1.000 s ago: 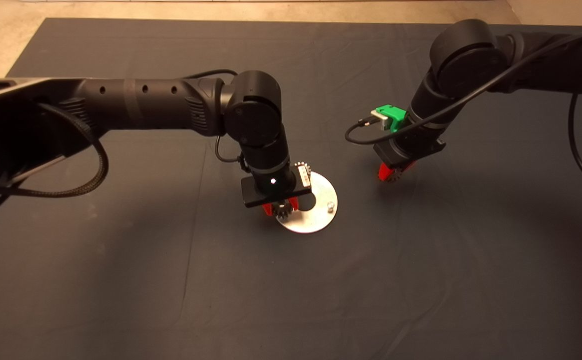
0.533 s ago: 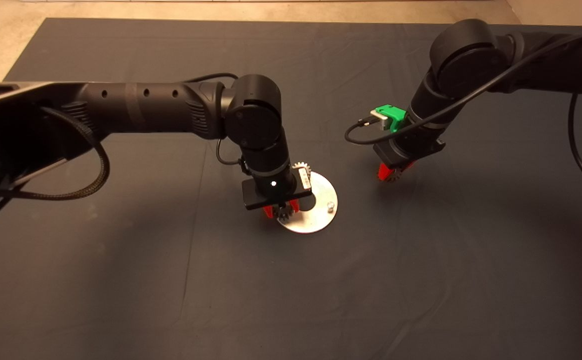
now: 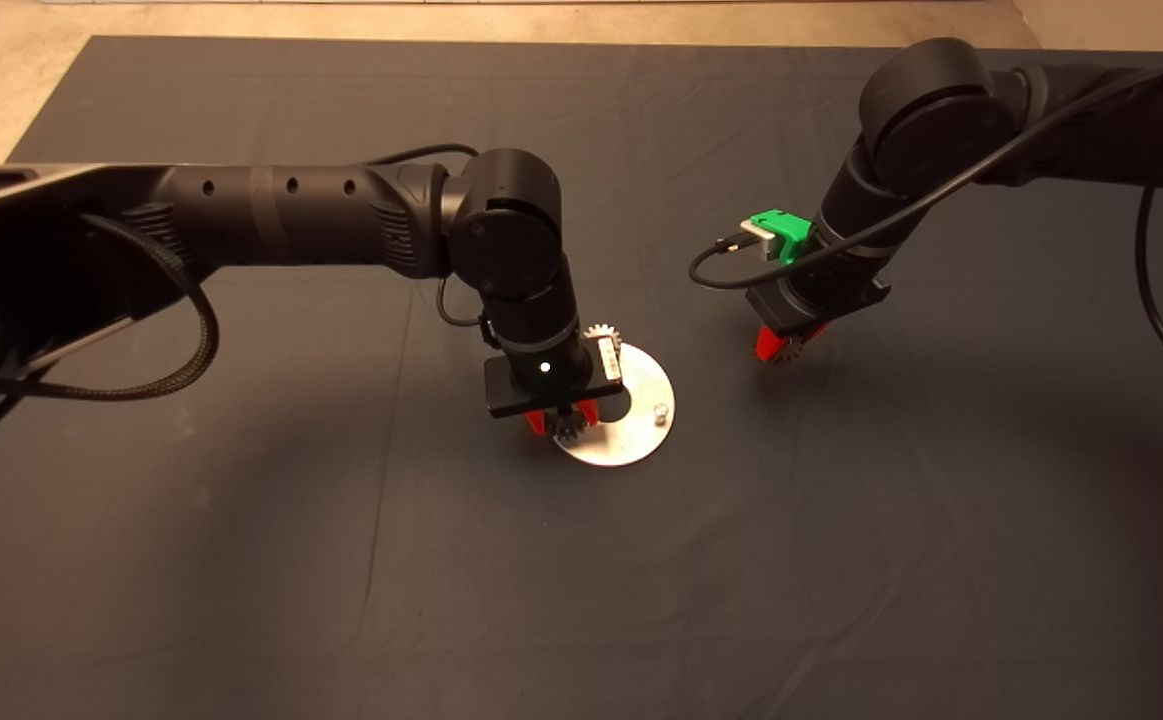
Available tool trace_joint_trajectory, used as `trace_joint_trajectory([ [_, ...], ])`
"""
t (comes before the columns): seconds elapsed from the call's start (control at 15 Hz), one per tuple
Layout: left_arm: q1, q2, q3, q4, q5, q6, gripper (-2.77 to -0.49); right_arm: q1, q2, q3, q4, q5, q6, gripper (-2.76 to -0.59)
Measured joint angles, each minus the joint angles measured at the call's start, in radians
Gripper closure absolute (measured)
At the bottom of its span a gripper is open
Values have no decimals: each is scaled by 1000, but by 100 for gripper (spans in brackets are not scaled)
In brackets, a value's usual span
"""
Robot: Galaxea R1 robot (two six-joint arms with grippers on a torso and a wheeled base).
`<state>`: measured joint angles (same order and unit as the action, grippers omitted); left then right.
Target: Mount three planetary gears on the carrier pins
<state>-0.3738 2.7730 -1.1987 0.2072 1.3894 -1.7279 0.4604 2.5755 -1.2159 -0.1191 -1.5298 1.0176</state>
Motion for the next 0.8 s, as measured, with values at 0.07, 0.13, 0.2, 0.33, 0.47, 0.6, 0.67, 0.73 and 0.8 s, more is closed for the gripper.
trace_joint_trajectory([
  [0.07, 0, 0, -2, 0, 0, 4, -83, 0, -2, 0, 0, 0, 0, -97],
  [0.13, 0, 0, -4, 0, 0, 5, -83, 0, -2, 0, 0, 0, 0, -97],
  [0.2, 0, 0, -4, 0, -1, 9, -83, 0, -2, 0, 0, 0, 0, -97],
  [0.33, 0, 0, -8, -1, -3, 16, -83, 0, -3, 0, 0, 0, 0, -97],
  [0.47, 0, 0, -8, -1, -2, 19, -82, 0, -4, 2, 0, 0, 0, -97],
  [0.6, 0, 0, -9, -1, -2, 20, -82, 0, -9, 11, 0, 0, 0, -97],
  [0.67, 0, 1, -9, -1, -2, 20, -82, 0, -13, 19, 1, 0, 0, -97],
  [0.73, 0, 1, -9, -1, -2, 20, -82, 0, -19, 27, 1, 0, 0, -97],
  [0.8, 0, 1, -9, -1, -3, 20, -82, 1, -29, 38, 3, 2, 0, -97],
])
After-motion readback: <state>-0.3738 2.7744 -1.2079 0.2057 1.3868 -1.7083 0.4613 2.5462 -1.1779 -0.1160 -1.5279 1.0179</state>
